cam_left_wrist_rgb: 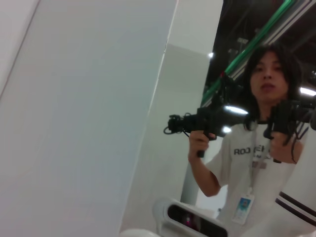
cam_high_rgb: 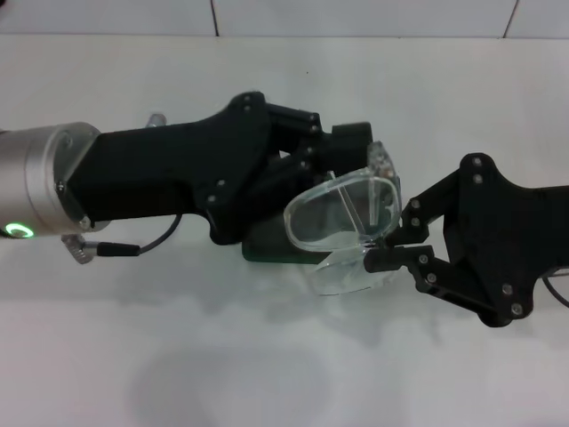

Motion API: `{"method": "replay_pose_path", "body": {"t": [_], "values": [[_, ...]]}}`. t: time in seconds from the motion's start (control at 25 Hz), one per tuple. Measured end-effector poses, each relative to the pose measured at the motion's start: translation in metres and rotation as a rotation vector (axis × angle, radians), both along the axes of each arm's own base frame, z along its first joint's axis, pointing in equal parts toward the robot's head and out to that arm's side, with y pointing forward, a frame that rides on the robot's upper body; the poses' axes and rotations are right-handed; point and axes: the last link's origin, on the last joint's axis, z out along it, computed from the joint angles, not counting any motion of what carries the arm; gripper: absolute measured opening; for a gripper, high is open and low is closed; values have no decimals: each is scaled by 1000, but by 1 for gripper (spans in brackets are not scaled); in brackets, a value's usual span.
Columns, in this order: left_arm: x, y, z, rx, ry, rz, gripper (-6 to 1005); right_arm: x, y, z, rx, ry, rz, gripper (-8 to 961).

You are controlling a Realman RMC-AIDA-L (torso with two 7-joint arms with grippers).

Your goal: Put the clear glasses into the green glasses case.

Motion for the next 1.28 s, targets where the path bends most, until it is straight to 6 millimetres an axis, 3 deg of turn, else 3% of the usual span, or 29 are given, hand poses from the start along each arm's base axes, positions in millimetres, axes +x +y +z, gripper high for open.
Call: {"method": "replay_pose_path", "body": {"t": [0.4,0.76,1.0,1.28], "values": [[-9,6,12,78,-23,39,52,1,-1,0,3,2,2,55],[-51,21,42,207,53,210,52,4,-9,28,77,81,25,55],[-52,23,32,170,64,226,52,-4,-21,39,59,165,139,55],[-41,24,17,121,84,191,51,-20,-25,33,7,197,247,56]]}}
